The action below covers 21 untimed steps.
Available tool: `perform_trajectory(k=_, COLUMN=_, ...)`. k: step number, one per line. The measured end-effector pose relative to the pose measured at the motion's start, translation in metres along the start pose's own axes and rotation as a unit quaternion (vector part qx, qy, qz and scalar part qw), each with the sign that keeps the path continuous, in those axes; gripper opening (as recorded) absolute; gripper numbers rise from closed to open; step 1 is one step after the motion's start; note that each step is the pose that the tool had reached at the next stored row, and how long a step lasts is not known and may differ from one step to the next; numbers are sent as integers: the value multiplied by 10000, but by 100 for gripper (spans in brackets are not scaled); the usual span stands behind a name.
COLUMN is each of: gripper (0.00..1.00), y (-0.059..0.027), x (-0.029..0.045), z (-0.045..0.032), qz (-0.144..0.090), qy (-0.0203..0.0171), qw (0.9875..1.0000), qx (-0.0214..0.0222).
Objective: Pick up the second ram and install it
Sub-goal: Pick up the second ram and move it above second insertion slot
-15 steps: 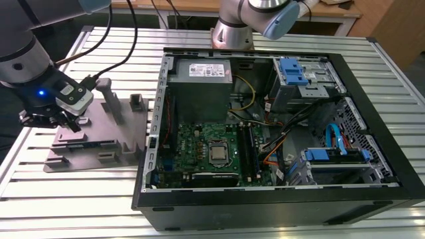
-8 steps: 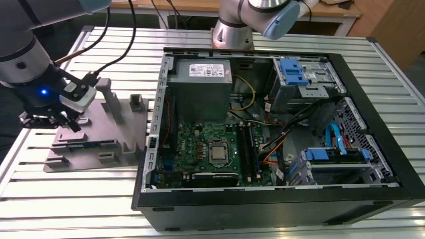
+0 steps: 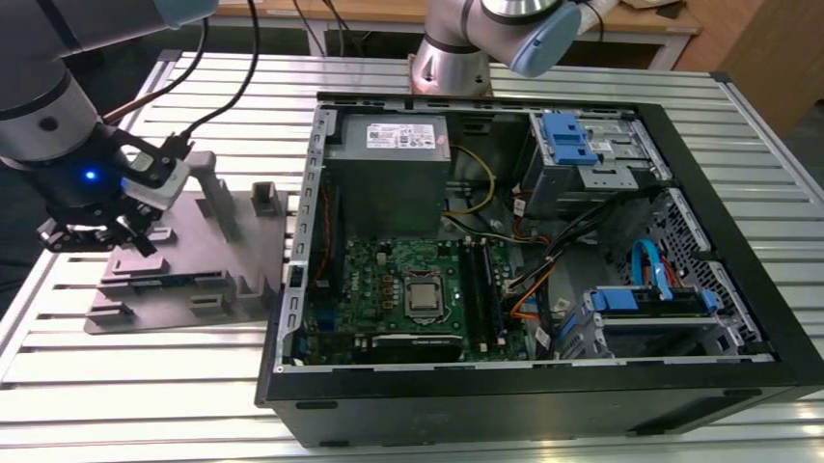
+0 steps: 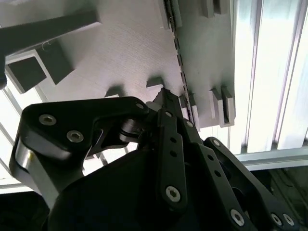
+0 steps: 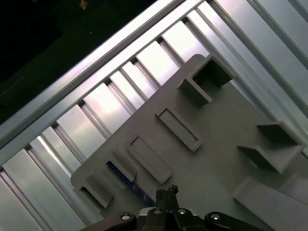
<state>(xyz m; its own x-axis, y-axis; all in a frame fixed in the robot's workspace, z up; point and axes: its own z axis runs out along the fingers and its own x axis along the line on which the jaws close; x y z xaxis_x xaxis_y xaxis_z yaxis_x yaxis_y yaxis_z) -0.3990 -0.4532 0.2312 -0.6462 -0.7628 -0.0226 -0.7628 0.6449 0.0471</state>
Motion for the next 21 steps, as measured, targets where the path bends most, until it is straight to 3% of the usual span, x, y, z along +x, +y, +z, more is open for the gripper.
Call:
perform_trajectory(k=5, gripper=11, y=0, x=0, z=0, qz=-352, qy=17, qw=9994, qx=-8)
perform_trajectory(k=10, gripper=11, y=0, x=0, z=0, qz=-702, qy=33, qw=9975, qx=-16)
perform_trajectory(k=15, gripper=11, y=0, x=0, z=0, qz=-1054, qy=50, qw=9944, qx=-24)
perform_trajectory(k=21, gripper=11, y=0, x=0, z=1, qz=-1473, qy=69, qw=9891, qx=-33)
